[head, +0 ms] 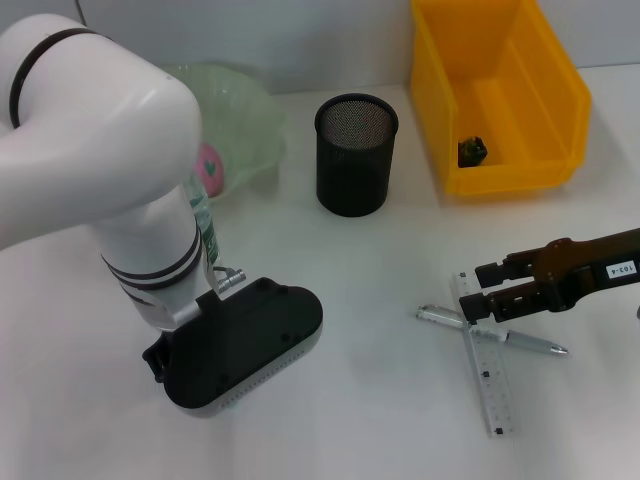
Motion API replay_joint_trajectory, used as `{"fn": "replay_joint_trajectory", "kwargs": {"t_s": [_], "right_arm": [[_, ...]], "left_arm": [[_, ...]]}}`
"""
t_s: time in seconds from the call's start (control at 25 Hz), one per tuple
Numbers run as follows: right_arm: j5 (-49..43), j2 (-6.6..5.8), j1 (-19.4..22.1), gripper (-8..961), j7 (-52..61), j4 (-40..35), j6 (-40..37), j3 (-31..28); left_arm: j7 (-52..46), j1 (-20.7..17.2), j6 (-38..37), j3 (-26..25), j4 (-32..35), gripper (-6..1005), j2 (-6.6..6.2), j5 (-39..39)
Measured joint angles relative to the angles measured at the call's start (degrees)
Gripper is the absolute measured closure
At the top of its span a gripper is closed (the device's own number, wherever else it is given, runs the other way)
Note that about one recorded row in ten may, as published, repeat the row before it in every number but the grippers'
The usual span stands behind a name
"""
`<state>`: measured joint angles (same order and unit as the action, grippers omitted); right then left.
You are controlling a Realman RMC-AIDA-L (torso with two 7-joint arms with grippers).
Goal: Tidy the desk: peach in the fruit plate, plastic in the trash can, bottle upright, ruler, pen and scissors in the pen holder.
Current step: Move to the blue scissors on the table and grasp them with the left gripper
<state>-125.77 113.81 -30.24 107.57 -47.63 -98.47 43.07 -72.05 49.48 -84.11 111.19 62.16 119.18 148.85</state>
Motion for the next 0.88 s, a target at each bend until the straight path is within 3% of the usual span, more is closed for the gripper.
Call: {"fn": "replay_joint_trajectory", "kwargs": {"t_s": [0.88], "right_arm": [[0.00,0.00,0.00,152,0.33,-0.01,-0.18,-0.05]], "left_arm": [[0.59,0.14,0.70,-0.01,-0.85,779,0.00,-0.23]]}}
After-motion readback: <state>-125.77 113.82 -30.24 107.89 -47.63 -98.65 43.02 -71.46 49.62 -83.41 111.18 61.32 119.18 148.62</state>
